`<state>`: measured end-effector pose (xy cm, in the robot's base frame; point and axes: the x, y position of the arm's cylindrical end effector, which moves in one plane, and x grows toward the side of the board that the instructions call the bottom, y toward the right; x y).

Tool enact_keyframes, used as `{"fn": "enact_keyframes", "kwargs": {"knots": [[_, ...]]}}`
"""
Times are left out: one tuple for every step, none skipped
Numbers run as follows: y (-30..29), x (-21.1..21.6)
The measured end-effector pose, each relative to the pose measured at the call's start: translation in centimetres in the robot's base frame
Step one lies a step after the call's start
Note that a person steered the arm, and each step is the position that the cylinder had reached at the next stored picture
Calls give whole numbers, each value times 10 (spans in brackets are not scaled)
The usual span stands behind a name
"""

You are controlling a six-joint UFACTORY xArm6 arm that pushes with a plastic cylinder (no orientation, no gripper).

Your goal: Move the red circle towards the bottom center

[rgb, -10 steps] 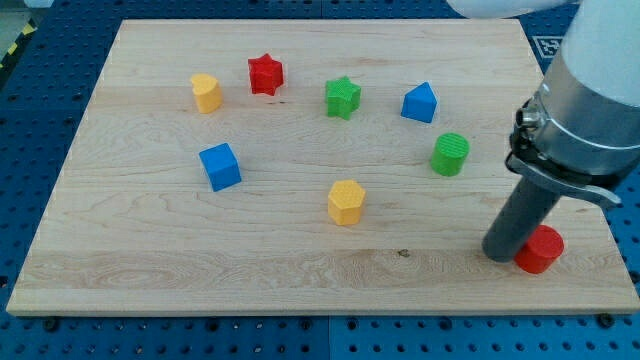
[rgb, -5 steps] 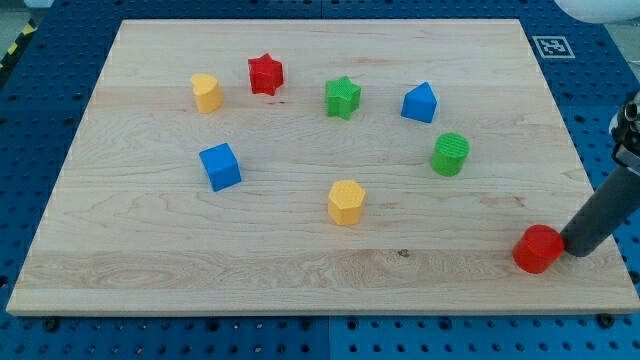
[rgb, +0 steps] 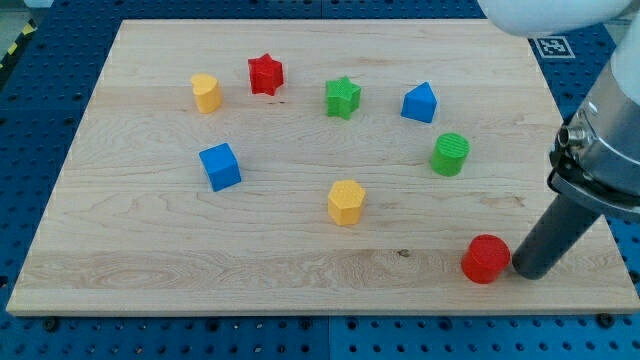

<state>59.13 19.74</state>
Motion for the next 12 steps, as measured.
{"fn": "enact_keyframes", "kwargs": {"knots": [[0, 0], [-8, 0], [-34, -2], [-61, -10], [-70, -22], [-70, -27], [-70, -27], [-74, -27], [-84, -27], [-96, -27], [-112, -27], [-128, -27]]}}
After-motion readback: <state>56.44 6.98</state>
